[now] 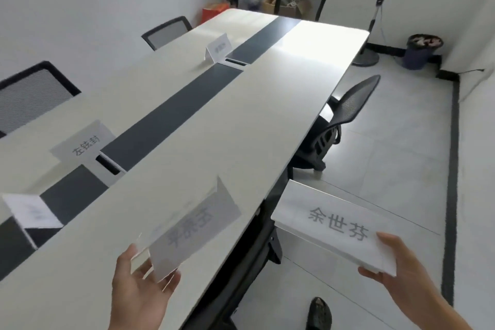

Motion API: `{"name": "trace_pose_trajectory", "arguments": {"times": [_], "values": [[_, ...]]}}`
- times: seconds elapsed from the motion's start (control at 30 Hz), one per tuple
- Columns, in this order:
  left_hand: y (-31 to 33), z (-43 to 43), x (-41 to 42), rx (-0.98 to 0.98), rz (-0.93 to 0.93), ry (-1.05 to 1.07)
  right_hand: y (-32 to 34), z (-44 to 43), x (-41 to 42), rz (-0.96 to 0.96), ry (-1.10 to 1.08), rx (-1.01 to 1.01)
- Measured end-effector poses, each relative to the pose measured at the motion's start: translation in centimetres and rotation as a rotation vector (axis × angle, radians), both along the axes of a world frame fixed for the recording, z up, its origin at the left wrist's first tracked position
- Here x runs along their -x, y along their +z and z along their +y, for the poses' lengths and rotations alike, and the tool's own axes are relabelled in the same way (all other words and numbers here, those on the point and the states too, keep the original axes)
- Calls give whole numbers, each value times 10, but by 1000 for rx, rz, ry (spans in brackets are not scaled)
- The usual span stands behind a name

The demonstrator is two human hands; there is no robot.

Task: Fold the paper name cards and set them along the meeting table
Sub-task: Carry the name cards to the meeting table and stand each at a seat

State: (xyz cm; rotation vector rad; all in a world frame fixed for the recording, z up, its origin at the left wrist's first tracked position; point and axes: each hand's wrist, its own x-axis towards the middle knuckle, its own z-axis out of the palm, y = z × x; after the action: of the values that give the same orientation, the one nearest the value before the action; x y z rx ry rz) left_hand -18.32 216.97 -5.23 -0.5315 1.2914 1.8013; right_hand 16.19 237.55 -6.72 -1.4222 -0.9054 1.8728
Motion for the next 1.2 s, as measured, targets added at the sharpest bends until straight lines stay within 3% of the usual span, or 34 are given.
{"name": "trace_pose_trajectory", "arguments": {"times": [0.23, 0.47, 0.67, 0.8, 0.9, 1.2], "values": [[-2, 31, -22, 71, -105, 285, 6, 137, 49, 26, 218, 61], [-23, 31, 2, 185, -252, 262, 1, 182, 130, 40, 391, 173], [-42, 55, 96, 208, -79, 249, 7, 183, 197, 26, 438, 226], [-63, 68, 173, 236, 75, 130, 17, 186, 242, -5, 484, 252], [-86, 71, 226, 294, 161, 94, 17, 189, 269, -105, 530, 222], [-124, 66, 311, 496, 457, -80, 0, 184, 337, -252, 584, 250]]}}
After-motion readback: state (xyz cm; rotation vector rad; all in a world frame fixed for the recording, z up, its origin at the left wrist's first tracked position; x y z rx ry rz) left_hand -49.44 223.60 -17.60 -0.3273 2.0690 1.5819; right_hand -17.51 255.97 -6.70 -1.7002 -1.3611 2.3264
